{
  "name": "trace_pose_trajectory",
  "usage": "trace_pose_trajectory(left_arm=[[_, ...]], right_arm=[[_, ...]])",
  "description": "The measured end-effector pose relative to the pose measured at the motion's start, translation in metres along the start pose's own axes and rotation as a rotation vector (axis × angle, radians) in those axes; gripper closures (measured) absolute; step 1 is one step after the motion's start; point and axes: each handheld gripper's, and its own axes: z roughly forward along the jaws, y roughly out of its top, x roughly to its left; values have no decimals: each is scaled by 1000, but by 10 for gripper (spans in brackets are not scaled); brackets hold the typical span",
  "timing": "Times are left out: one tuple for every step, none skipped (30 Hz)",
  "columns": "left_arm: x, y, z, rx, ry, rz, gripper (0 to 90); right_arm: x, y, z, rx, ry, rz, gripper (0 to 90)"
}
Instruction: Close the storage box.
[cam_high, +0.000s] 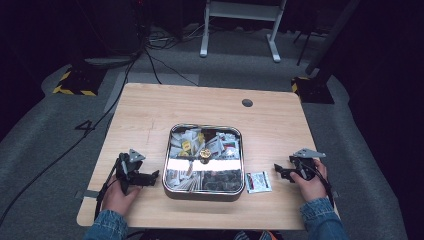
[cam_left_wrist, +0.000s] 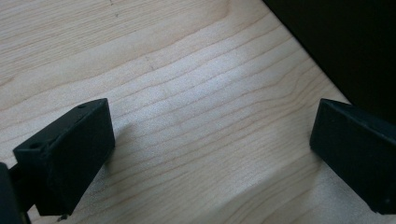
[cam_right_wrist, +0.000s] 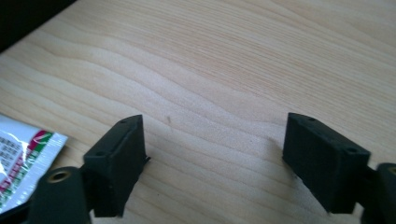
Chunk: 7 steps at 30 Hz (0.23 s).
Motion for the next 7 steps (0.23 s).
trace_pose_trajectory(left_arm=[[0, 0, 0, 0, 0, 0, 2], [0, 0, 0, 0, 0, 0, 2], [0, 0, 0, 0, 0, 0, 2], [0, 0, 0, 0, 1, 0, 2], [0, 0, 0, 0, 1, 0, 2], [0, 0, 0, 0, 1, 0, 2], [0, 0, 0, 3, -1, 0, 2]], right_arm=[[0, 1, 1, 2, 1, 3, 150], [1, 1, 1, 3, -5, 5, 146], [1, 1, 1, 4, -8, 7, 144], [1, 1, 1, 4, -8, 7, 144], [1, 1, 1, 4, -8, 7, 143], [1, 1, 1, 4, -10, 9, 141], [1, 1, 1, 5, -13, 11, 138]])
